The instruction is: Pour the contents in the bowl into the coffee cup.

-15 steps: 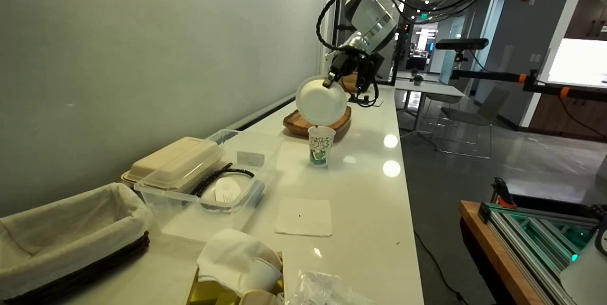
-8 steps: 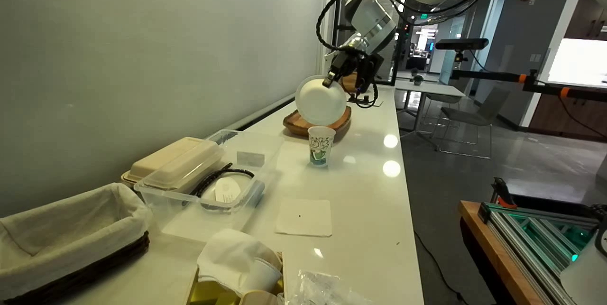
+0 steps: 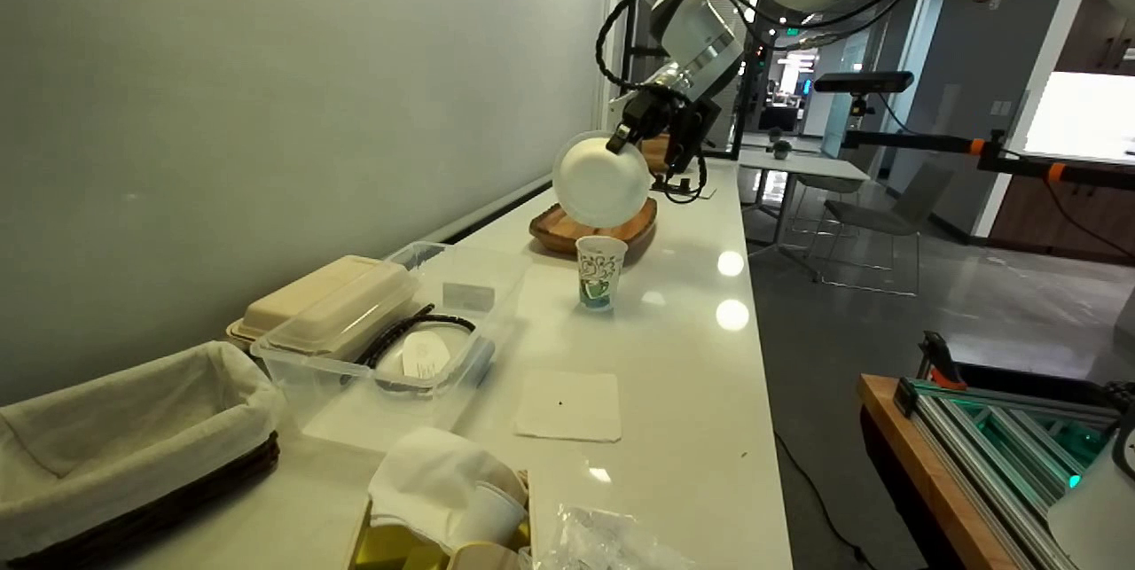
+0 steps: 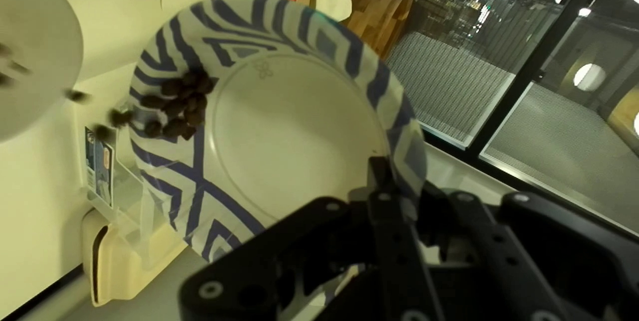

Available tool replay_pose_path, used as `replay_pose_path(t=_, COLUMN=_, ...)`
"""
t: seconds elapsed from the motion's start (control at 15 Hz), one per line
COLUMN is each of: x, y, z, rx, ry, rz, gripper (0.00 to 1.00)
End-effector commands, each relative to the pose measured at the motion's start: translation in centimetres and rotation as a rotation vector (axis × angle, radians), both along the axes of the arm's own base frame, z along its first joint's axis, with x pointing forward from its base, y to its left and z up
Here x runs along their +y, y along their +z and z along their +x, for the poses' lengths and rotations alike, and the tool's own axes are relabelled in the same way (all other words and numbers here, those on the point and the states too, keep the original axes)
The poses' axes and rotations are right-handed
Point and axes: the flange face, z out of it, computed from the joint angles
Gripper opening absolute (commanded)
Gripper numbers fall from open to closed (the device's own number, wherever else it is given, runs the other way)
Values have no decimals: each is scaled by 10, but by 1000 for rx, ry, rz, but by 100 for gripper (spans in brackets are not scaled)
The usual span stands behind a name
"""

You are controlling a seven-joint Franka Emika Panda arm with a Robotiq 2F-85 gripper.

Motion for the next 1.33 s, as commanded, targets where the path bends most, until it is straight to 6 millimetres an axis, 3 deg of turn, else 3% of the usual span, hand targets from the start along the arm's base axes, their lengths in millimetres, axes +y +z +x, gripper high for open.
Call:
replay_pose_path(t=0.0, x=-5, y=-1, z=-1, rx=-25, ry=14, rz=60, gripper=2)
replay_pose_path(t=1.27, x=-18, y=-1, z=-10, rx=-98, ry=7, rz=148, gripper=2)
